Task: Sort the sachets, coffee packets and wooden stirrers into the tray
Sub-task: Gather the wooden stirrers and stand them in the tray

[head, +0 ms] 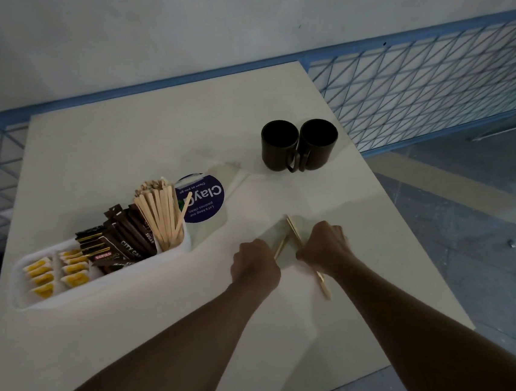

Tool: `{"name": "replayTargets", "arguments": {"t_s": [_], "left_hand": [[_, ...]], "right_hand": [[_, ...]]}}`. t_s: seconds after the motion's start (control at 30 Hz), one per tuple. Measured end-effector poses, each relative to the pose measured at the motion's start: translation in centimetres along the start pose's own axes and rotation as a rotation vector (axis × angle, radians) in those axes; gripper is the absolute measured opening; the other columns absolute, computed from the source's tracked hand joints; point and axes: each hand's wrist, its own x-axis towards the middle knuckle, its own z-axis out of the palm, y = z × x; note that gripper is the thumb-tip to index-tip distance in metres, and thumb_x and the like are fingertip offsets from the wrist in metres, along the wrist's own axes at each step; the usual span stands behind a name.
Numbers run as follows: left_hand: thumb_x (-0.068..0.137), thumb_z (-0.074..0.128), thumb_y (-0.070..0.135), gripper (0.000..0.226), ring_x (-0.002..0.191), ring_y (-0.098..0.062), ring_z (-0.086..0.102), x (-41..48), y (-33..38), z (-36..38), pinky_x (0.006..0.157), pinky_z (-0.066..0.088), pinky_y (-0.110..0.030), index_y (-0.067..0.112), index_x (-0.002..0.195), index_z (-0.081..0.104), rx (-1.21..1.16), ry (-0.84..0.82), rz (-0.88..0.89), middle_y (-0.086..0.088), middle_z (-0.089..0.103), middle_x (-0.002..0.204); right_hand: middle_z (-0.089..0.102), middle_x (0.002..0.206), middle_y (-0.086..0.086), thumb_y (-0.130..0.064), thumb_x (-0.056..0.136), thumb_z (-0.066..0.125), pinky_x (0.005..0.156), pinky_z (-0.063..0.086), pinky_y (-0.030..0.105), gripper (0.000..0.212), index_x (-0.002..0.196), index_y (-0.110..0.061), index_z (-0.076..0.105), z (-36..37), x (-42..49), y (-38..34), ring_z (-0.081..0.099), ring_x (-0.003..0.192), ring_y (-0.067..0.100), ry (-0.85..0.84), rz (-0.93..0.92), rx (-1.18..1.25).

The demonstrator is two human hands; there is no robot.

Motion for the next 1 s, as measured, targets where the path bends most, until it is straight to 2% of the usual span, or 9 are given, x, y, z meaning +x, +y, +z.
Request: {"name": "replayTargets", "arguments": {"t_s": [0.1,0.2,0.37,0.6,0.73,0.87,1.0], "left_hand": [[0.09,0.062,0.015,0.04,0.114,-0.03,0.056,0.0,0.2,-0.1,0.089,0.05,-0.033,0.005,0.127,0.052,0.019,0.003,0.009,-0.014,0.055,0.126],[0.089,0.063,0.014,0.038,0.113,-0.029,0.056,0.0,0.3,-0.2,0.088,0.05,-0.033,0.005,0.125,0.053,0.045,0.011,0.028,-0.013,0.056,0.123],[0.091,0.063,0.016,0.037,0.111,-0.029,0.058,0.1,0.5,-0.3,0.087,0.051,-0.034,0.004,0.124,0.054,0.092,0.031,0.066,-0.014,0.057,0.122],[0.089,0.066,0.017,0.038,0.11,-0.029,0.059,0.5,0.4,-0.1,0.086,0.051,-0.034,0.006,0.124,0.055,0.109,0.025,0.085,-0.012,0.058,0.121],[0.088,0.066,0.019,0.036,0.109,-0.031,0.06,0.5,0.3,0.2,0.085,0.052,-0.035,0.007,0.121,0.057,0.106,0.036,0.096,-0.012,0.06,0.119],[0.087,0.067,0.02,0.036,0.107,-0.031,0.061,0.6,0.2,0.4,0.084,0.052,-0.035,0.006,0.119,0.058,0.088,0.039,0.08,-0.012,0.06,0.117],[0.086,0.069,0.022,0.039,0.109,-0.03,0.059,0.6,0.1,0.6,0.086,0.052,-0.035,0.007,0.12,0.057,0.081,0.043,0.067,-0.012,0.06,0.118]], "right_hand": [[0.058,0.082,0.009,-0.021,0.073,0.077,0.055,0.042,0.03,0.029,0.09,-0.006,0.059,0.3,0.2,0.1,0.061,0.078,0.029,0.004,-0.011,-0.015],[0.06,0.085,0.01,-0.023,0.072,0.075,0.059,0.045,0.032,0.026,0.085,-0.009,0.058,0.4,0.3,0.0,0.062,0.08,0.031,0.007,-0.042,-0.073],[0.044,0.077,0.002,-0.016,0.079,0.072,0.065,0.047,0.032,0.021,0.093,-0.01,0.058,0.4,0.2,-0.3,0.054,0.079,0.026,0.029,-0.076,-0.173],[0.055,0.076,0.005,-0.014,0.075,0.074,0.064,0.056,0.032,0.021,0.084,-0.012,0.055,0.5,0.8,-0.4,0.062,0.074,0.026,0.029,-0.149,-0.254],[0.054,0.077,0.003,-0.016,0.076,0.074,0.061,0.053,0.03,0.021,0.089,-0.012,0.057,0.5,1.0,-0.3,0.061,0.073,0.023,0.002,-0.179,-0.258],[0.056,0.082,0.004,-0.018,0.074,0.076,0.064,0.055,0.032,0.026,0.093,-0.011,0.058,0.4,1.1,-0.1,0.063,0.079,0.025,-0.025,-0.187,-0.25],[0.06,0.086,0.008,-0.02,0.071,0.076,0.061,0.049,0.03,0.025,0.084,-0.013,0.055,0.6,1.4,0.1,0.064,0.081,0.029,-0.049,-0.168,-0.197]]}}
